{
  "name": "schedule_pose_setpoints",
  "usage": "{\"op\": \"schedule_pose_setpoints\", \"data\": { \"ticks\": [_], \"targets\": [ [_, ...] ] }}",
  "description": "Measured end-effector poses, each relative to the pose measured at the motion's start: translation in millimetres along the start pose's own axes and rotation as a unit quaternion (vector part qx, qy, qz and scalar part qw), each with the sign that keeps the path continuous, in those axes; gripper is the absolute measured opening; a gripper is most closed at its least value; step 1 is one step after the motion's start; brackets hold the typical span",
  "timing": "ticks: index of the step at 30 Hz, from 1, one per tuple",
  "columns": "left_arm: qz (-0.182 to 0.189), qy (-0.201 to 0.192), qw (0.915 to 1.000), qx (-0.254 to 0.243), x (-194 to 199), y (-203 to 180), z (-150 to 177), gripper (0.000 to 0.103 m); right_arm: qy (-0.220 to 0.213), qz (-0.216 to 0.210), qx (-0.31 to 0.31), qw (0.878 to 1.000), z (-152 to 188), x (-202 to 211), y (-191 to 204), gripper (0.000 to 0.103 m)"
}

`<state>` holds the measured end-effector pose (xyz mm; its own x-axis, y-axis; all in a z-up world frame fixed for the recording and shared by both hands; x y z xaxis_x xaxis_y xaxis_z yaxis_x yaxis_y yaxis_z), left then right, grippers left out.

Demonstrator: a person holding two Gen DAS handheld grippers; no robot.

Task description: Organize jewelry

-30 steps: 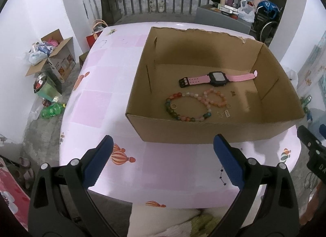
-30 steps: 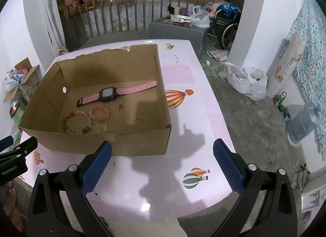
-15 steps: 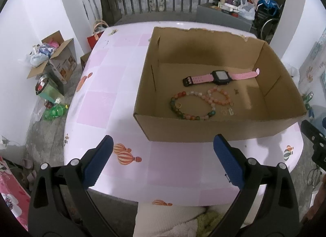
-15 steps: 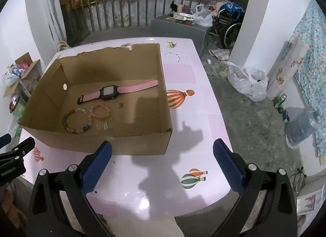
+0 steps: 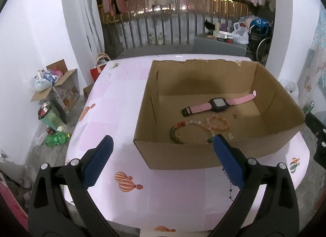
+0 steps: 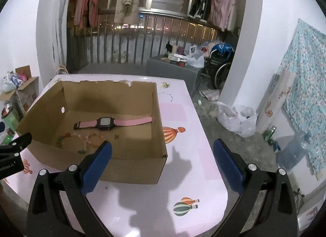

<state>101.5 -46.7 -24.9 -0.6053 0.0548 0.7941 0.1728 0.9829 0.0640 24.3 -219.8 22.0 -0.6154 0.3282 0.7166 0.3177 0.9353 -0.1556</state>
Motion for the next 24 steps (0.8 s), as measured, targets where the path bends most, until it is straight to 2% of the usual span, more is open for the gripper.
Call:
{"op": "schedule_pose_setpoints", "data": {
  "ticks": [9,24],
  "targets": [
    [0.016,-0.015,0.9997,0.014,-4.5,3.0,1.0,0.095,0.004,-0.013,-0.02,1.0,2.1,-3.1,-3.2,0.097],
    [0.017,-0.034,0.9985,0.04,-11.2,12.9,0.5,0.095,0.005,-0.019,-0.03,0.999,5.3,-3.3,-0.7,0.097]
  ]
}}
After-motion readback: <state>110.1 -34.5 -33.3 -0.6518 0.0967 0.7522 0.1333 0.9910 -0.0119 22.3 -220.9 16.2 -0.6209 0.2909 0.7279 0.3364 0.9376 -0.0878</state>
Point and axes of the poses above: each gripper's, at about its wrist camera, not at the fingertips, and x roughly against the way its jaws point, y to its left, z to its underside, the point moved 6 cm from there along -x, roughly the way its jaws point, and after that the axes turned 11 degrees about y, right-handed, at the moved point
